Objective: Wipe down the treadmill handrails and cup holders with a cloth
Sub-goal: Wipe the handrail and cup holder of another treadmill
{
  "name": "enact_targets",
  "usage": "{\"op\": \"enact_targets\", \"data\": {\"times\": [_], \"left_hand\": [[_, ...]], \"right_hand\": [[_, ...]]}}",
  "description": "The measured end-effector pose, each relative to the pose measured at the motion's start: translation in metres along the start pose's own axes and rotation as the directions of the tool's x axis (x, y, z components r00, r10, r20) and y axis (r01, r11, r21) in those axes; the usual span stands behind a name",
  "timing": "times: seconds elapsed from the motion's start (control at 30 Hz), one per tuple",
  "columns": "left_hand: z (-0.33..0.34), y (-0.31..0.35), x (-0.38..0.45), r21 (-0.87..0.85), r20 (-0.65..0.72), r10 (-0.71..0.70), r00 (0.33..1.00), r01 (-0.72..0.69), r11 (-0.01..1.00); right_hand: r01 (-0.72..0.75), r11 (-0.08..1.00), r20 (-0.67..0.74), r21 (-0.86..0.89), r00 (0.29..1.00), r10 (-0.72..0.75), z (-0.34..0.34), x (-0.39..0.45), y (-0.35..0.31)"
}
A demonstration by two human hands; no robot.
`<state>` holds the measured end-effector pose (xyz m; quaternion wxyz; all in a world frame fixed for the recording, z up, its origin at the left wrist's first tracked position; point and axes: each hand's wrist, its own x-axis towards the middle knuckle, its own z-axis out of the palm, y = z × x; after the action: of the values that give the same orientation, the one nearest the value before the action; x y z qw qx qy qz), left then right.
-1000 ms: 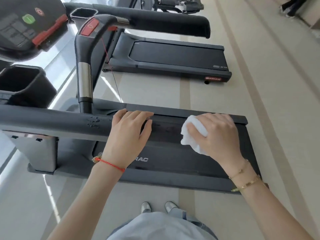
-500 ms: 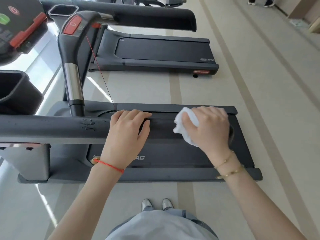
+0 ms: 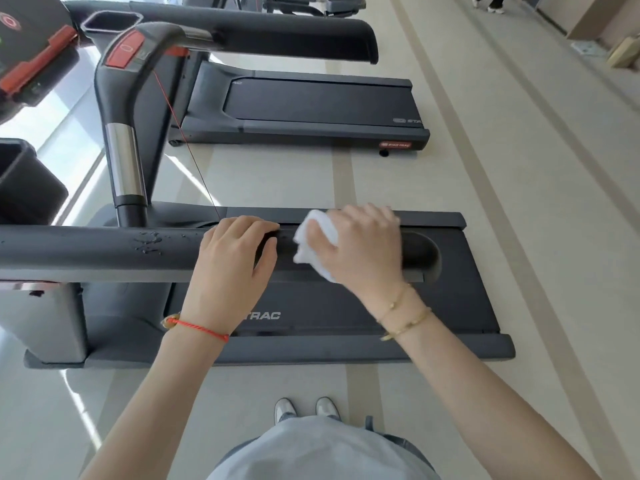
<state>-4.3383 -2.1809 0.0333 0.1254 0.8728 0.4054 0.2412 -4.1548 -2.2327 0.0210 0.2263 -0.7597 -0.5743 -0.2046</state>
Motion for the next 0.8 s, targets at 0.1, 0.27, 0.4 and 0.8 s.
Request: {"op": "enact_targets", "data": {"times": [0.1, 0.27, 0.4, 0.8], "left_hand": [[0.002, 0.001, -0.001, 0.008, -0.019, -0.004, 1.000, 0.004, 1.000], [0.006, 0.006, -0.003, -0.007, -0.077, -0.032, 0.996, 0.032, 0.999], [0.010, 0.006, -0.005, -0.029, -0.110, -0.043, 0.993, 0.040, 0.999], [0.015, 0.008, -0.004, -0.063, -0.139, -0.069, 0.988, 0.061, 0.996]], "right_hand": [[0.112, 0.990, -0.090, 0.085, 0.990, -0.104, 0.004, -0.015, 0.002], [0.008, 0.991, -0.182, 0.136, 0.983, 0.017, -0.013, -0.048, 0.067], [-0.345, 0.842, -0.022, 0.415, 0.921, 0.388, -0.019, -0.039, 0.081], [-0.577, 0.647, 0.317, 0.499, 0.816, 0.483, -0.019, -0.029, 0.107]]}}
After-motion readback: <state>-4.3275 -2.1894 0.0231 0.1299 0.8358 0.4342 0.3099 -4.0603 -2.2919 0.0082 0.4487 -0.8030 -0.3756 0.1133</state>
